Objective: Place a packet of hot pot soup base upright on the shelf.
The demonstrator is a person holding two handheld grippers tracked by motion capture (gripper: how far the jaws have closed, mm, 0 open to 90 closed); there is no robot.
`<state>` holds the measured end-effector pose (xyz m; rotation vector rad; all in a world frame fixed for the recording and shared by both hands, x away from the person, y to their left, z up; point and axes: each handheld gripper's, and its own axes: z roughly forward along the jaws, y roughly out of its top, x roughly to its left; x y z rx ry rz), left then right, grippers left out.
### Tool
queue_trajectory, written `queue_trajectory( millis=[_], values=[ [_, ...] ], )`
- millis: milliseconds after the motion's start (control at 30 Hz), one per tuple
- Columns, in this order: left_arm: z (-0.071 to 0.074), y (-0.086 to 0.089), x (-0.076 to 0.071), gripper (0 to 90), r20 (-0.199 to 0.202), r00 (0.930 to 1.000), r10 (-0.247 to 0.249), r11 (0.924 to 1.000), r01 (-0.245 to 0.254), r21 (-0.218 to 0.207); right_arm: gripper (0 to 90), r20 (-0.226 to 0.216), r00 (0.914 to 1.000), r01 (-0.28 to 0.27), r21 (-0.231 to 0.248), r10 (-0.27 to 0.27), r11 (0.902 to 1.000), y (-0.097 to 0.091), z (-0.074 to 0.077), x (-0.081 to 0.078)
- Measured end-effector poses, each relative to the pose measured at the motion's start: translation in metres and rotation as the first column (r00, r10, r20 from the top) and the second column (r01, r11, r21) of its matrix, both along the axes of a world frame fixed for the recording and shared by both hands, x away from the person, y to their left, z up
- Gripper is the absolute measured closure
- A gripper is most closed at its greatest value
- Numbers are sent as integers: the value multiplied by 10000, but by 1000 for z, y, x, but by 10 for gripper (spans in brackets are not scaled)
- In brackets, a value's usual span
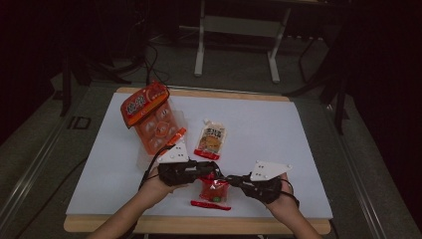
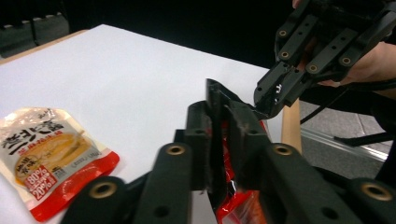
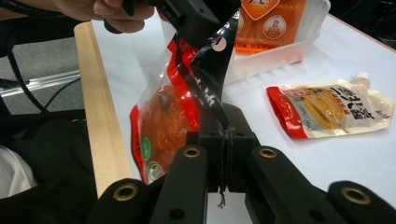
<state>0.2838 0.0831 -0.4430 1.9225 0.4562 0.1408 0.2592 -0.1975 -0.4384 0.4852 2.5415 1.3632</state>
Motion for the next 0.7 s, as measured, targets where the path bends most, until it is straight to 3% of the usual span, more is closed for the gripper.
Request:
queue_trajectory(
  millis=[267,700],
  values=[
    [6,1,-4,879,580,9983,54,10000,-53,-21,880,15,10000,20,292,-20,9996,-2,1,0],
    [19,6,-9,887,911,9958,-17,9986,65,-521,798,265,9994,221,698,-240,9973,-6,6,1]
  ],
)
